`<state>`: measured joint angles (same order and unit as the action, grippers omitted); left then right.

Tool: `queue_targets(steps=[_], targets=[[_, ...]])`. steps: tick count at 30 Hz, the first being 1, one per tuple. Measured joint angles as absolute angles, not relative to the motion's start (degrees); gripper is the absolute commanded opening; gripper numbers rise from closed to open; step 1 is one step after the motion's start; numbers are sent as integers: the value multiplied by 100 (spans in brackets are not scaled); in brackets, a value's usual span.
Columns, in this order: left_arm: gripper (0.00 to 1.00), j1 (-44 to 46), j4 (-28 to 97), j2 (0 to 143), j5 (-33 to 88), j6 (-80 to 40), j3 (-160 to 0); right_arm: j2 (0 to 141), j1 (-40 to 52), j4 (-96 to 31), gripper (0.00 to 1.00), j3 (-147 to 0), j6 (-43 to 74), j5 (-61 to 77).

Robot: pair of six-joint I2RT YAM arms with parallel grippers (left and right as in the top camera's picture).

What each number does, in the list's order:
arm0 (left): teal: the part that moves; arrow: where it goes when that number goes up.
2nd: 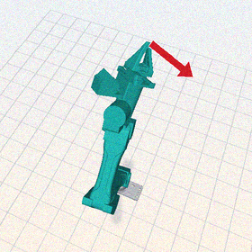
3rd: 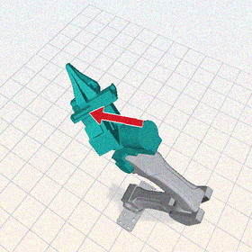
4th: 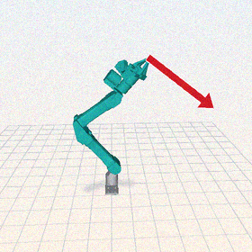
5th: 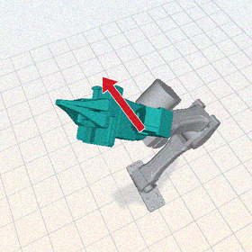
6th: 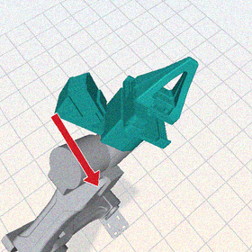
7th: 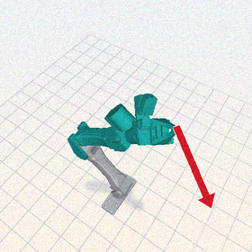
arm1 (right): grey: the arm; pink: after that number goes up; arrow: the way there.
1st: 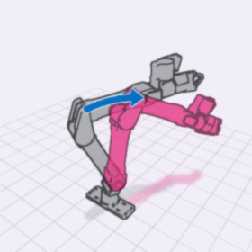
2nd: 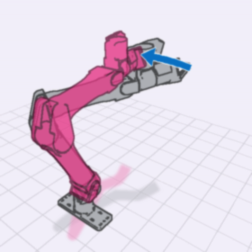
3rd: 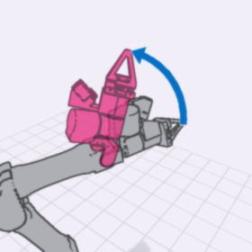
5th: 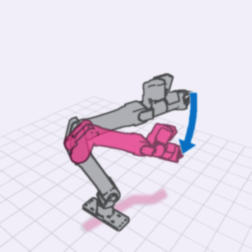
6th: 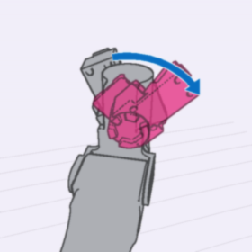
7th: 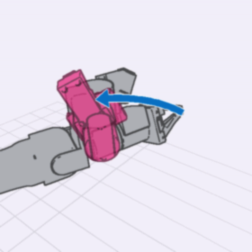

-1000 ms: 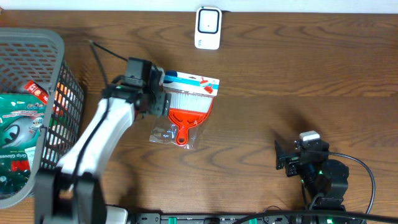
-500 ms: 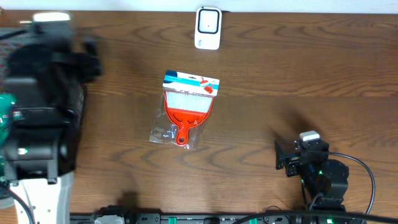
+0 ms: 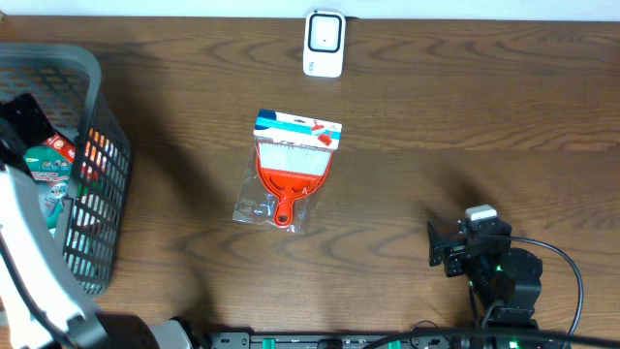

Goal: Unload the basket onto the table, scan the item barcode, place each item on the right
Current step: 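Move the left gripper back into the basket above the green-lidded jar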

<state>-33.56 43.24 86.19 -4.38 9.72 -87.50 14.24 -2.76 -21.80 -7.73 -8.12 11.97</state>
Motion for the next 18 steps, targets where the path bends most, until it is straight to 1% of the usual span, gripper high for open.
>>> queue_targets(steps=[10,18], targets=[[81,-3365,5290,10138,-285,1286,-8790,1424,-276,-2206,99,-773,-810,1194],[81,-3365,5769,10442,-246,1345,-8790,1424,-276,-2204,99,-773,-810,1197]])
